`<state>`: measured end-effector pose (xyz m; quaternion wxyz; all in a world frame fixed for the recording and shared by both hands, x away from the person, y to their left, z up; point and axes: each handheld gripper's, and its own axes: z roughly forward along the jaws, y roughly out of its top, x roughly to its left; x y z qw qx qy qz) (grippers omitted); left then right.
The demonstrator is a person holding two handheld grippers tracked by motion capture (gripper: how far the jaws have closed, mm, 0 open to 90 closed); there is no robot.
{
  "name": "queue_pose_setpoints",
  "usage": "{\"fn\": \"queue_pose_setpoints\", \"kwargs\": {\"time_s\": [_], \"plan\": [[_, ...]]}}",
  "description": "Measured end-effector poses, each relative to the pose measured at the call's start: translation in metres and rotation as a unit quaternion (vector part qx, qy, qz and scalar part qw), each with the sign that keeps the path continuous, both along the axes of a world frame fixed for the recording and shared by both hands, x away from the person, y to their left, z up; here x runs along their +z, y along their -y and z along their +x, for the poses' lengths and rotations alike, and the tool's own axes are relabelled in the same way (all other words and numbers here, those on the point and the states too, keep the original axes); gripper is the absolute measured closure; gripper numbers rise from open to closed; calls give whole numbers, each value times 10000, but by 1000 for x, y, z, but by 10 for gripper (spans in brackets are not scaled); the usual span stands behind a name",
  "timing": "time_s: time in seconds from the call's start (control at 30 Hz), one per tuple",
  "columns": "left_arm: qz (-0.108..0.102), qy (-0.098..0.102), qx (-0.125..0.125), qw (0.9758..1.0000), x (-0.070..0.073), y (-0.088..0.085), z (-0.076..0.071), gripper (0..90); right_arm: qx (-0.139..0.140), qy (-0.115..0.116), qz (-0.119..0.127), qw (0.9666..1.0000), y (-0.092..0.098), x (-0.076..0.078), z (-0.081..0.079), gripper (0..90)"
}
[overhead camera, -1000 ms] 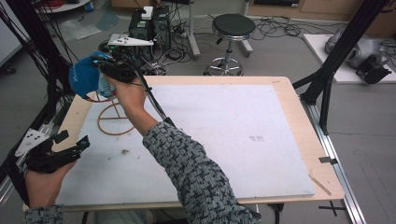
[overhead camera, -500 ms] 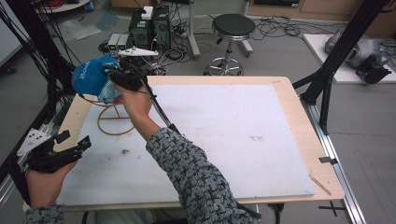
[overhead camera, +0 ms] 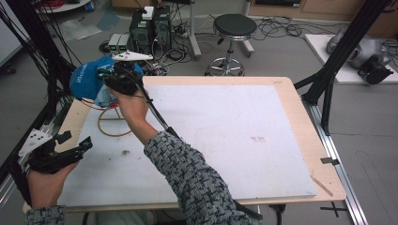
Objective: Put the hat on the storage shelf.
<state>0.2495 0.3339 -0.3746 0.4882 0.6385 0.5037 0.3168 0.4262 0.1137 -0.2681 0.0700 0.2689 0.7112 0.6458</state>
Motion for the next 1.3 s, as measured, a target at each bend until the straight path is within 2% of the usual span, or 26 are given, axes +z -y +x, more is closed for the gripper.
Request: {"fn": "queue_pose_setpoints", "kwargs": {"time_s": [0.07, 0.13, 0.23, 0.4, 0.53, 0.67, 0.83, 1.0, 1.3], "plan": [[-4, -4, -2, 10000, 0, 0, 0, 217, -21, 90, -11, 10000, -1, 0, -1, 883], [-5, -8, -8, 10000, 0, 0, 0, 217, -57, 75, -23, 10000, -1, -1, 2, 883], [-18, 7, 8, 10000, 0, 0, 0, 217, -160, 155, -134, 9997, 0, -3, 6, 875], [-24, -2, 6, 10000, -1, -1, 0, 217, -198, 287, -180, 9992, 0, -2, 4, 797], [-18, -9, 2, 10000, -1, 0, 0, 217, -200, 339, -279, 9988, -2, -2, 2, 771], [-31, -2, 9, 10000, 0, -1, 0, 217, -204, 368, -302, 9987, -2, -2, 2, 707], [-37, -12, 7, 10000, -1, -1, 0, 217, -255, 332, -317, 9986, -1, -3, 3, 638], [-33, -26, -14, 10000, -1, -1, 0, 217, -278, 312, -309, 9987, 1, -6, 3, 616], [-26, -29, -8, 10000, -1, -1, 1, 217, -420, 250, -189, 9986, 9, -11, 6, 520]]}}
